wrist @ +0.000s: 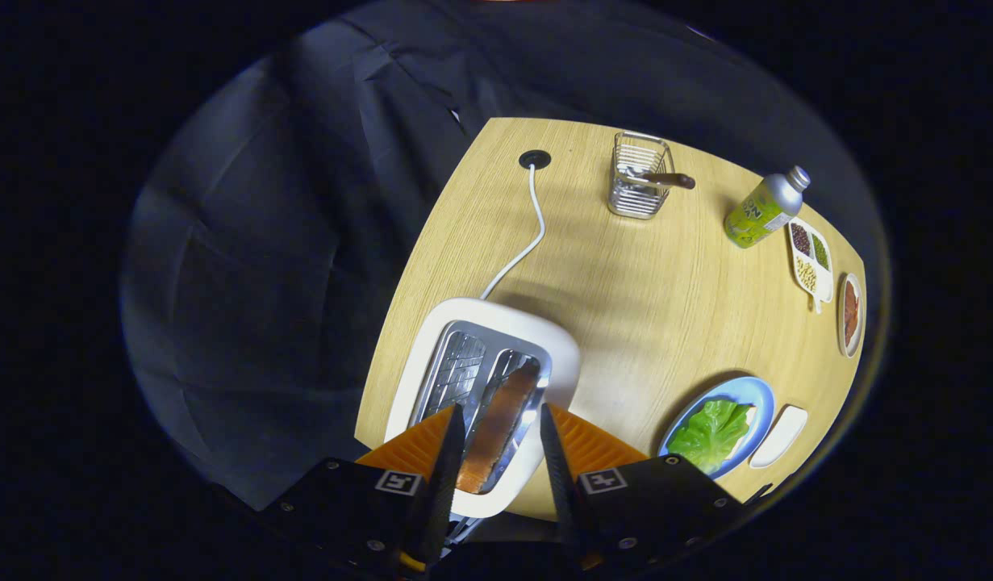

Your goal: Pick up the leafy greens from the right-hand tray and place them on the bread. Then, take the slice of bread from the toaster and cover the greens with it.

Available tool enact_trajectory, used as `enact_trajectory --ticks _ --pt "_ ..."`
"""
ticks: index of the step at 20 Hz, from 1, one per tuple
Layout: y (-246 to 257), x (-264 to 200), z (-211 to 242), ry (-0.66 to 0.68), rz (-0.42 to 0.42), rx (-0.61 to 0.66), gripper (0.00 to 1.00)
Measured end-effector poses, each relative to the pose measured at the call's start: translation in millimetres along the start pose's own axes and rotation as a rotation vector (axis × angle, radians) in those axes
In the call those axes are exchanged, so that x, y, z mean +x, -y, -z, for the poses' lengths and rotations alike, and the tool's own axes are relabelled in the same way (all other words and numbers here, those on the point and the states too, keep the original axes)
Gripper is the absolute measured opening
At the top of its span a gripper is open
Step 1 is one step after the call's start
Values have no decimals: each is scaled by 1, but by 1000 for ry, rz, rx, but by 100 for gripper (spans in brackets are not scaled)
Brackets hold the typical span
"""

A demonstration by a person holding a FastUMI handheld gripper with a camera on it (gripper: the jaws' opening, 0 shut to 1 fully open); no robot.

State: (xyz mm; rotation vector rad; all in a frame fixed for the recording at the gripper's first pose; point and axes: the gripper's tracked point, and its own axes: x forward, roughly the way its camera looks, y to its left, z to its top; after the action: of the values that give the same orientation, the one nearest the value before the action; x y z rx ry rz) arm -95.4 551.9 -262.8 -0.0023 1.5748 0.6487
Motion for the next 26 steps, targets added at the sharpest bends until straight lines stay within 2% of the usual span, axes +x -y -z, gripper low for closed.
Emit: enact_trajectory --ticks 2,6,8,13,20,26 --pt "1 6 5 -20 10 1 45" --pt "2 7 3 -14 -5 32 24" --pt "4 4 0 2 -26 29 17" --pt "3 -19 1 45 -135 68 15" --pt "16 -82 -7 167 -326 128 12" --pt "56 -117 -2 244 -366 166 12"
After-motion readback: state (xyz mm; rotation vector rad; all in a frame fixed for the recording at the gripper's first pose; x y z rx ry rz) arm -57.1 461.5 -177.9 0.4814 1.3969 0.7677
